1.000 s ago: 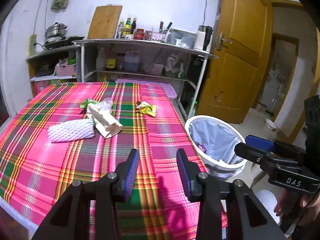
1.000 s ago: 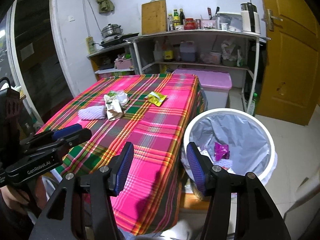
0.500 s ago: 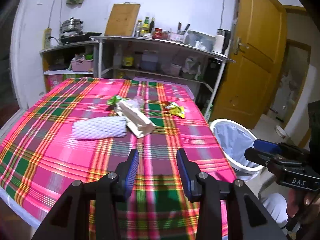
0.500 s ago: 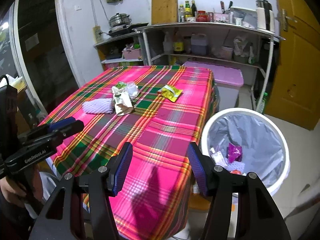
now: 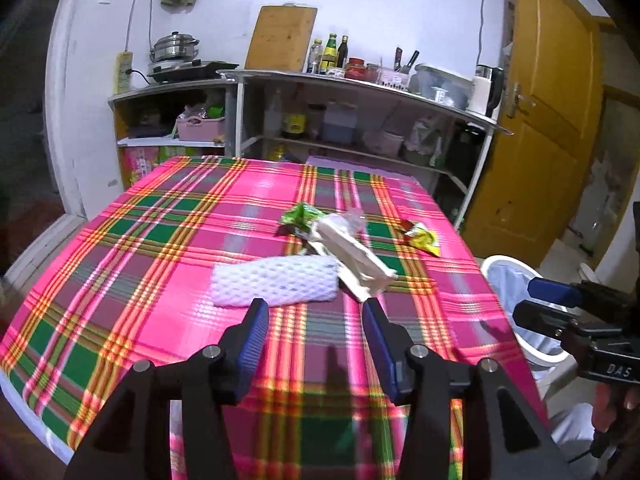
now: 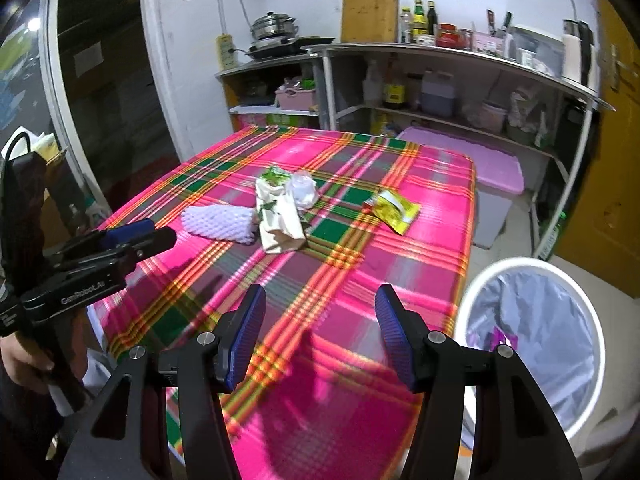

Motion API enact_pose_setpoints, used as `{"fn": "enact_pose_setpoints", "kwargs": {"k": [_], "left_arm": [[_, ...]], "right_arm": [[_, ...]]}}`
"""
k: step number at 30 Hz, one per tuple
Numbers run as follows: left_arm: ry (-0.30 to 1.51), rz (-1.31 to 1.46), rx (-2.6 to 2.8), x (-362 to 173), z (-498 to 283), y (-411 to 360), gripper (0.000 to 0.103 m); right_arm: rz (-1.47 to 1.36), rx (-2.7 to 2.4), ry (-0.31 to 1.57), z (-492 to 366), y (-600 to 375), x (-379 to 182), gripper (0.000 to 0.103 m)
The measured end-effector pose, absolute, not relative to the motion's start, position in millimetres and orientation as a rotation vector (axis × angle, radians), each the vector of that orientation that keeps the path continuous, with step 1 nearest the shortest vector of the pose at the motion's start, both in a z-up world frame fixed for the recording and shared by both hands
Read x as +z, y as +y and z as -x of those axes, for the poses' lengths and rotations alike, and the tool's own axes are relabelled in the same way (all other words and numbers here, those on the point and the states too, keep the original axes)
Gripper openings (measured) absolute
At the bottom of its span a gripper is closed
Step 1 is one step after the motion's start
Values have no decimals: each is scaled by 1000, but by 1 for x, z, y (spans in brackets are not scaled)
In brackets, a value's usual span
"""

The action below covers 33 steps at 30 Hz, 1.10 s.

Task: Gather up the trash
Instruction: 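Grasp the white foam net with the left gripper while the right gripper grasps the paper bag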

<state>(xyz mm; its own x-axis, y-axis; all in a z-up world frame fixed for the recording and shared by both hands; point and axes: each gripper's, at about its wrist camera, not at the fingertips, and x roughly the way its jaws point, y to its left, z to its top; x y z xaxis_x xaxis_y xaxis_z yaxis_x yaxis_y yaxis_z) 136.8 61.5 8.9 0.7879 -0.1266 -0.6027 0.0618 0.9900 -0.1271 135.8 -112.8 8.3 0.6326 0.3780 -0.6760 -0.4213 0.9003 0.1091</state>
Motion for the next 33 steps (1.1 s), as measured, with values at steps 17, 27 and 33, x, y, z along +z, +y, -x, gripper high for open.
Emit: {"fn": "enact_pose_setpoints", "kwargs": {"k": [17, 27, 33], "left_arm": [[706, 102, -137, -8, -206, 108, 52], [768, 89, -243, -22, -243, 110, 52], [795, 34, -323, -25, -233, 100, 54]], "right_arm": [[158, 528, 816, -204, -44, -17, 44], [148, 540, 884, -232, -35, -44, 22], [121, 532, 868, -225, -46, -36, 13]]}}
